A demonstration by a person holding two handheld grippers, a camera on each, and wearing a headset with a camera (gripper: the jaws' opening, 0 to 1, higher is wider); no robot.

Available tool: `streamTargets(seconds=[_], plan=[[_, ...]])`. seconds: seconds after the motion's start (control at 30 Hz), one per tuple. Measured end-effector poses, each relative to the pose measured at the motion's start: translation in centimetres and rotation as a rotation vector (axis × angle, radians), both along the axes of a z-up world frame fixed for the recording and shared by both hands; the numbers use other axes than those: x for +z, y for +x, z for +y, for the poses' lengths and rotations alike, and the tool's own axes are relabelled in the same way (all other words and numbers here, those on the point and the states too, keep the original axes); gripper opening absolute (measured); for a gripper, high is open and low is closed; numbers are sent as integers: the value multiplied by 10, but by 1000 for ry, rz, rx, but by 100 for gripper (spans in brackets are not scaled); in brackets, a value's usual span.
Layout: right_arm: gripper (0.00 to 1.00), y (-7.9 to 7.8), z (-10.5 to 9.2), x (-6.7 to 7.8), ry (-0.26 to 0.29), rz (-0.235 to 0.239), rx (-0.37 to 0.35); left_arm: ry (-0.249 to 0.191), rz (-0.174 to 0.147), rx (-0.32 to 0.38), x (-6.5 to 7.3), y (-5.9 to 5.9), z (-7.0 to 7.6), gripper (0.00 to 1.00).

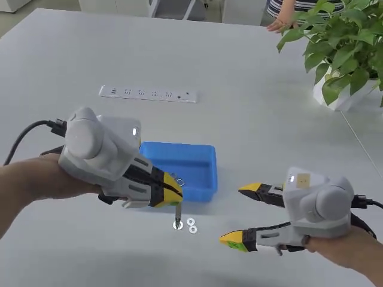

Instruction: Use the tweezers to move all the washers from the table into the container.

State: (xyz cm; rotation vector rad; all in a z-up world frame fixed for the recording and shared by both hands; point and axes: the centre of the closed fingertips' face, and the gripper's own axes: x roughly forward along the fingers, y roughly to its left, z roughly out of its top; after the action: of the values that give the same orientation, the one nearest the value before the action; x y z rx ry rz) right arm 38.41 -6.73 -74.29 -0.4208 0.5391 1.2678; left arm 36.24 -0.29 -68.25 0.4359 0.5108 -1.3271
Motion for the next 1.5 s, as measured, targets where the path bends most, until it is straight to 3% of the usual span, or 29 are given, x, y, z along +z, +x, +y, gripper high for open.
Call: streamTargets(seconds=[0.3, 0.4, 0.7, 0.97, 1.27, 1.5], plan=[[64, -2, -2, -4, -4, 11, -3, 6, 5, -10, -9, 0, -2, 5], [64, -2, -1, -5, -5, 13, -2, 17, -8, -18, -13, 0, -2, 5], [62, -6, 7, -7, 1, 21, 21, 7, -1, -15, -10, -4, 0, 5], [55, -10, 27, -9, 0, 21, 88, 19, 2, -26, -11, -6, 0, 5], [39, -15, 54, -14, -11, -3, 194, 33, 6, -33, -12, -7, 0, 5], [29, -20, 69, -23, -30, 18, 253, 38, 10, -40, -13, -6, -1, 5]])
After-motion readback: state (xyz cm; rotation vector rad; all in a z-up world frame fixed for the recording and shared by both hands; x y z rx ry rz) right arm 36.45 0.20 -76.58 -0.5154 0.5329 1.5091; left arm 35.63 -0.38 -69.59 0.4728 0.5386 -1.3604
